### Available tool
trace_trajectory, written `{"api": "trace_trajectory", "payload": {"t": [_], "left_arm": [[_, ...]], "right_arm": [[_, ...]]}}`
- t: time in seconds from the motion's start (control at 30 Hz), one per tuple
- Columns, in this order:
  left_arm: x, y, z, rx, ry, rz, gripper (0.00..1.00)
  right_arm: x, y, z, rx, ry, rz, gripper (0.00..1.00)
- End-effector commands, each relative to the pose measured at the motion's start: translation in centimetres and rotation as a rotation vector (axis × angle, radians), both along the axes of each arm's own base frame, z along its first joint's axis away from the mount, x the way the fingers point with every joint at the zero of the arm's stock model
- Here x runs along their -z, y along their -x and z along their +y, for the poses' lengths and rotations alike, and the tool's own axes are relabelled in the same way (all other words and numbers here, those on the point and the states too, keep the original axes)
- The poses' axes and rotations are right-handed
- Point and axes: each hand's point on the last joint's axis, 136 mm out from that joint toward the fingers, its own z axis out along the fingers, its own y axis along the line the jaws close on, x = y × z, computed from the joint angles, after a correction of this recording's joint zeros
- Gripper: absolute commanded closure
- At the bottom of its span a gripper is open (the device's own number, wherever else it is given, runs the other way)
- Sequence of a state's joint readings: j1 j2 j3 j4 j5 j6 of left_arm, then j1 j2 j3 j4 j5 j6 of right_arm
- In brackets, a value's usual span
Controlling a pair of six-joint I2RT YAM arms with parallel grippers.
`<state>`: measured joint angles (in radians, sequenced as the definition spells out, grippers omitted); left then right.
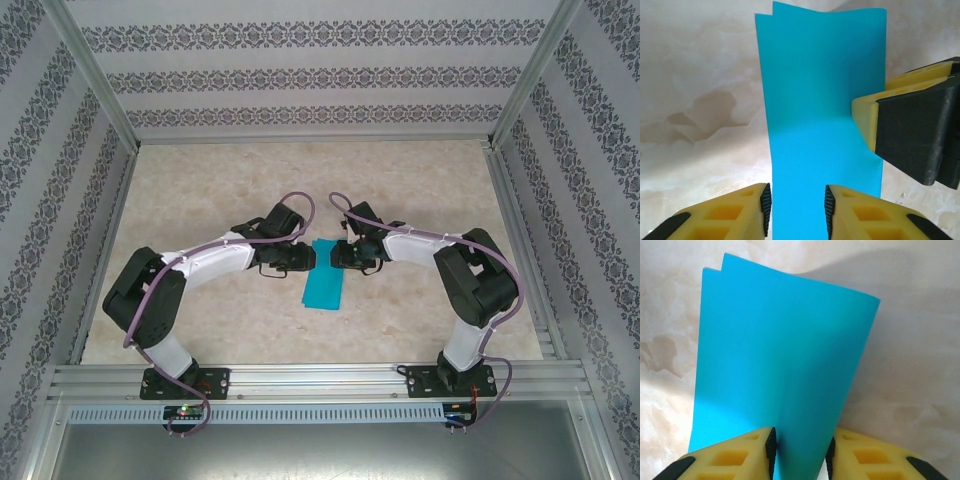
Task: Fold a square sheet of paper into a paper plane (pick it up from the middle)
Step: Hold the square sheet of paper at the center of the table.
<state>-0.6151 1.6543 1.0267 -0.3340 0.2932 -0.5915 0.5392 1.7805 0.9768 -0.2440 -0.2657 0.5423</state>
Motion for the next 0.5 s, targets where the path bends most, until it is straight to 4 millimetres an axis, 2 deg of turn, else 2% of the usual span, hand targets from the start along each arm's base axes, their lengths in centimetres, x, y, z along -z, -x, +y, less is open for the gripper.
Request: {"api": "trace_trajectory", "payload": {"t": [0.0, 0.47], "left_arm": [[-1.1, 0.2, 1.3, -0.006, -0.047, -0.033, 0.61], [-2.5, 0.9, 2.5, -0.037, -0.011, -0.042, 0.46]], "right_arm": [[0.4, 0.9, -1.2, -0.025, 0.072, -0.003, 0.66], [0.8, 1.1, -0.7, -0.061, 0.116, -0.007, 0.63]]}}
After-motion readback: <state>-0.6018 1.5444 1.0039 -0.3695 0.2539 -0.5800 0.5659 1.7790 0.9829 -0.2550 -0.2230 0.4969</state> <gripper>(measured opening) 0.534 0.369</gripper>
